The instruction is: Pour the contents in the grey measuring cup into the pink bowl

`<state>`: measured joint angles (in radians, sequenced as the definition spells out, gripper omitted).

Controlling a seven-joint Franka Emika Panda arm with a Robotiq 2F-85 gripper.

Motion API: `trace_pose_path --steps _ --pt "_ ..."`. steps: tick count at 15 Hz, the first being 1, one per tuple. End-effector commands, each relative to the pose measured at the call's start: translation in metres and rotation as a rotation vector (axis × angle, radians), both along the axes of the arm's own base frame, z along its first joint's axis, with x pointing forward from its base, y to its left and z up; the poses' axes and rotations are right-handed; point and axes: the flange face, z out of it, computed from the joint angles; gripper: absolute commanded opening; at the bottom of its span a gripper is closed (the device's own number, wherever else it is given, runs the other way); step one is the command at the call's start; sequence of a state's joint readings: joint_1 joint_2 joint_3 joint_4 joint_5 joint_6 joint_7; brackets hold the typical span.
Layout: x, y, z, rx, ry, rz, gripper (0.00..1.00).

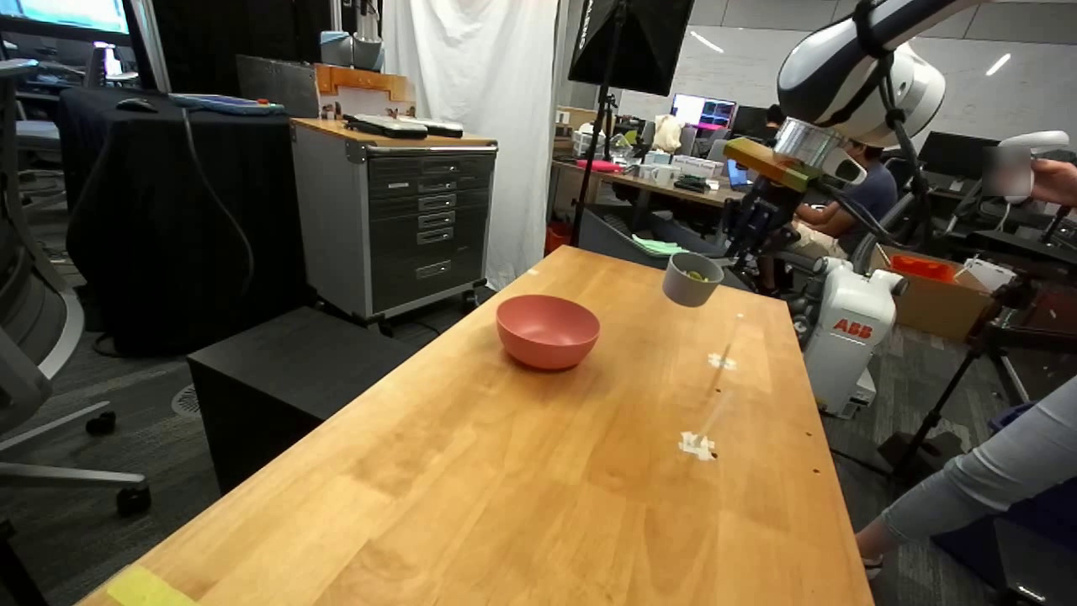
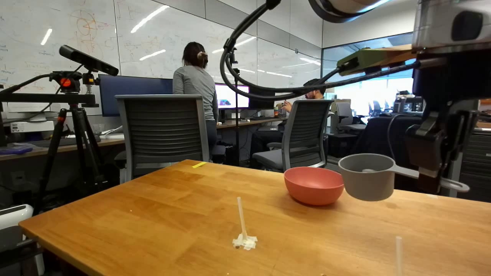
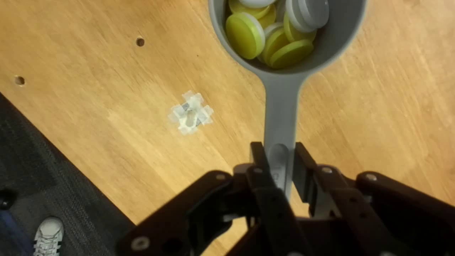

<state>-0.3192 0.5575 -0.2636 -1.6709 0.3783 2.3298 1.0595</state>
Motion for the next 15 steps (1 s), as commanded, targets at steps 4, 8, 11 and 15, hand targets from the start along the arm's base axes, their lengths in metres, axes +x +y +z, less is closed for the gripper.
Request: trace_pose_path --steps 4,8,11,15 --pt "0.032 -0.001 0.026 0.047 -0.086 -0.122 0.06" --pt "0.051 0.031 0.025 0.05 -0.096 -0.108 0.06" --pt "0.063 0.059 0.019 0.052 -0.098 -0.078 0.06" --pt "0.083 0.092 0.011 0.062 -0.097 -0.056 0.06"
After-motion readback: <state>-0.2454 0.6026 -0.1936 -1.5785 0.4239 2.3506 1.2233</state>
